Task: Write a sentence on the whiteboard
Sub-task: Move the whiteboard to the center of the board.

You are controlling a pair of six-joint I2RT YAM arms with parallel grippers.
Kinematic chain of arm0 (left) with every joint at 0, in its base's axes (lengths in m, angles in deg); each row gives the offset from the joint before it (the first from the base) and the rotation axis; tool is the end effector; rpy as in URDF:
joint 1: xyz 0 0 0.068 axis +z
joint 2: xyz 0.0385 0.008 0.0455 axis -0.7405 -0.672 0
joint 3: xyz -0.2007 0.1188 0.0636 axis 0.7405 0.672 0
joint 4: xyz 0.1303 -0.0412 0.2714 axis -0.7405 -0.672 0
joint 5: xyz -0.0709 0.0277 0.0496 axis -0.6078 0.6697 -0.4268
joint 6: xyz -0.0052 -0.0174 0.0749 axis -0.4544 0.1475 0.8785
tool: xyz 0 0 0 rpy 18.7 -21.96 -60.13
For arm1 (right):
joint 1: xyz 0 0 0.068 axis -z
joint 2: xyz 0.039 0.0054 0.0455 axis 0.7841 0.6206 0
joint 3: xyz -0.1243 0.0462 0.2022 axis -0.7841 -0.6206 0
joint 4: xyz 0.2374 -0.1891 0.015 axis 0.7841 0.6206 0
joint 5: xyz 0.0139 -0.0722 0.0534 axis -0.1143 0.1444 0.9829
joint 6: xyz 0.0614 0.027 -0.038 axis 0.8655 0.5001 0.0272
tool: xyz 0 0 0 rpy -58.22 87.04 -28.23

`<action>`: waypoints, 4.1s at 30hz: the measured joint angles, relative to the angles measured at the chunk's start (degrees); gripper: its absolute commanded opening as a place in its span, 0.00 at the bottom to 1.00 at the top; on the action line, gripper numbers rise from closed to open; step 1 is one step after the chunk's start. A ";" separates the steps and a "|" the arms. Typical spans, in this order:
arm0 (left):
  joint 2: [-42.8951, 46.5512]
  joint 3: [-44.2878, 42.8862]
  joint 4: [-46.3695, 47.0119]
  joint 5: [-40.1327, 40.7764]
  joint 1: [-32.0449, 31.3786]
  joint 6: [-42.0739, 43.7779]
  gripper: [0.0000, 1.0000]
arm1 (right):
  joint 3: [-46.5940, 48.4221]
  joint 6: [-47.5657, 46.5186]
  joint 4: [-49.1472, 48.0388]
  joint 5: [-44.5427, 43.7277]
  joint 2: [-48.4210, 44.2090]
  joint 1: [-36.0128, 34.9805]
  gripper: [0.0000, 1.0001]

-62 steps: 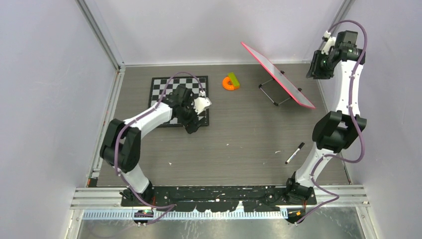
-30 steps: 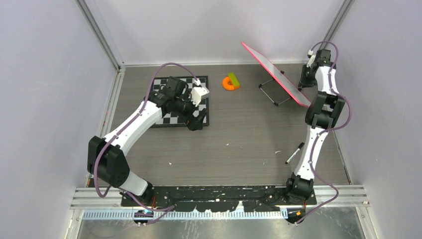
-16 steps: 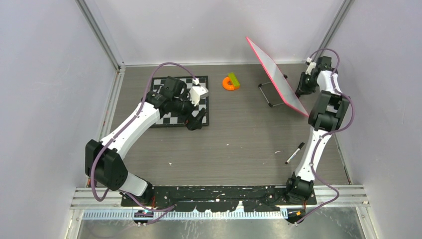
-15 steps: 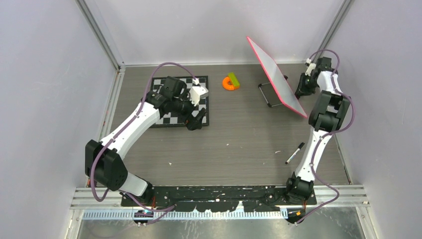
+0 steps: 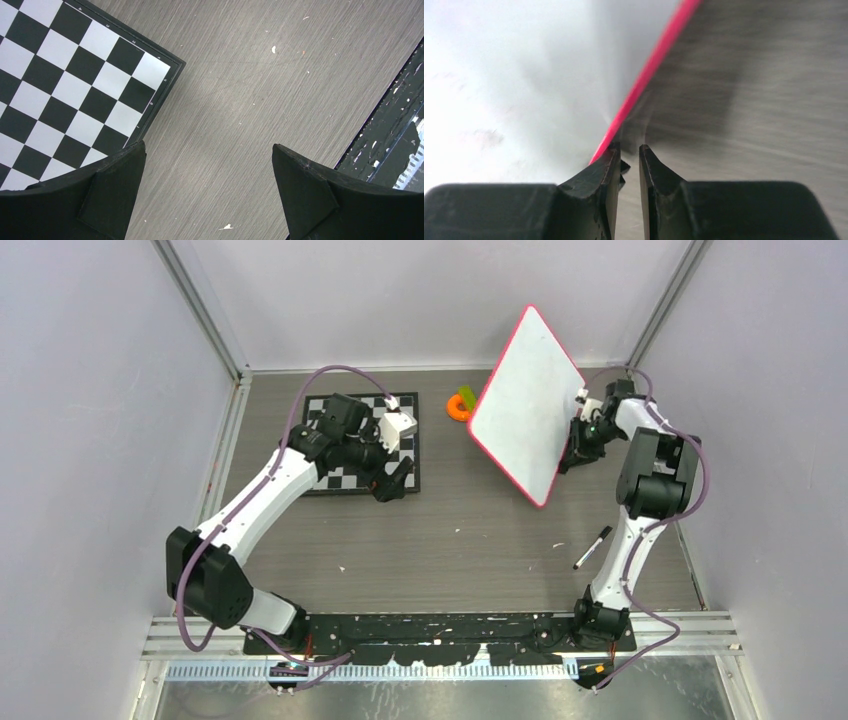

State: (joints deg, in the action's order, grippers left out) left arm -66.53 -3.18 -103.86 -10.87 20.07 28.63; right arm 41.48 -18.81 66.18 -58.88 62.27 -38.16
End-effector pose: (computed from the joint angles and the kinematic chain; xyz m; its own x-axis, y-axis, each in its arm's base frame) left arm 0.3126 -0.1950 0.2543 -0.4789 0.5491 -0.6850 0.8241 0.5501 -0.1352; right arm 0.4528 -0.0825 0.0863 -0.9520 0.0499 -0.3019 -0.0529 0.9449 0.3231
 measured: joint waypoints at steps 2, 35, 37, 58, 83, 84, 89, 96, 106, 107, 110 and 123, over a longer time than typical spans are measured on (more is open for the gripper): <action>0.48 0.15 0.00 0.00 0.00 0.00 1.00 | -3.72 -0.17 -0.44 0.42 -2.78 -1.95 0.26; 2.58 0.66 -0.42 -0.02 0.00 0.09 1.00 | -2.84 -19.32 -11.80 -5.68 -5.22 -3.74 0.45; 2.58 0.66 -0.59 -0.02 0.00 0.07 1.00 | -2.58 -20.79 -11.98 -5.22 -4.15 -3.74 0.45; 2.80 0.52 -1.29 0.24 0.00 0.07 1.00 | -4.52 -28.06 -15.17 -1.86 -4.02 -5.70 0.05; 5.01 0.50 -2.93 1.11 0.00 1.57 1.00 | 0.22 -35.06 -14.56 -1.42 -3.43 -3.26 0.60; 4.94 0.50 -3.02 1.20 0.00 1.62 1.00 | 1.44 -35.69 -14.49 -1.29 -2.43 -3.39 0.59; 4.24 0.07 -3.50 1.49 0.00 1.68 1.00 | 5.29 -38.84 -11.98 -0.26 1.53 -4.33 0.52; 3.56 -0.24 -3.65 1.62 0.00 1.79 1.00 | 5.40 -42.75 -7.72 -0.46 2.95 -5.77 0.28; 3.54 -0.24 -3.28 1.79 0.00 0.04 1.00 | -5.57 -37.68 -17.07 -2.10 -2.91 -6.78 0.00; 3.54 -0.24 -3.13 1.88 0.00 -0.24 1.00 | -8.44 -36.28 -18.80 -2.62 -4.66 -7.26 0.00; 3.56 -0.24 -2.58 1.90 0.00 -1.70 1.00 | -17.90 -28.98 -22.18 -5.79 -11.28 -10.58 0.00; 4.09 -0.22 -0.04 1.90 0.00 -4.00 1.00 | -32.48 -17.29 -28.24 -14.47 -21.92 -17.79 0.00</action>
State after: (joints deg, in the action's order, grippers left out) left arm -62.44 -3.40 -103.90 -8.97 20.07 24.63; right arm 9.00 -36.10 37.94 -73.35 40.35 -55.95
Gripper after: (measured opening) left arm 0.996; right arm 0.230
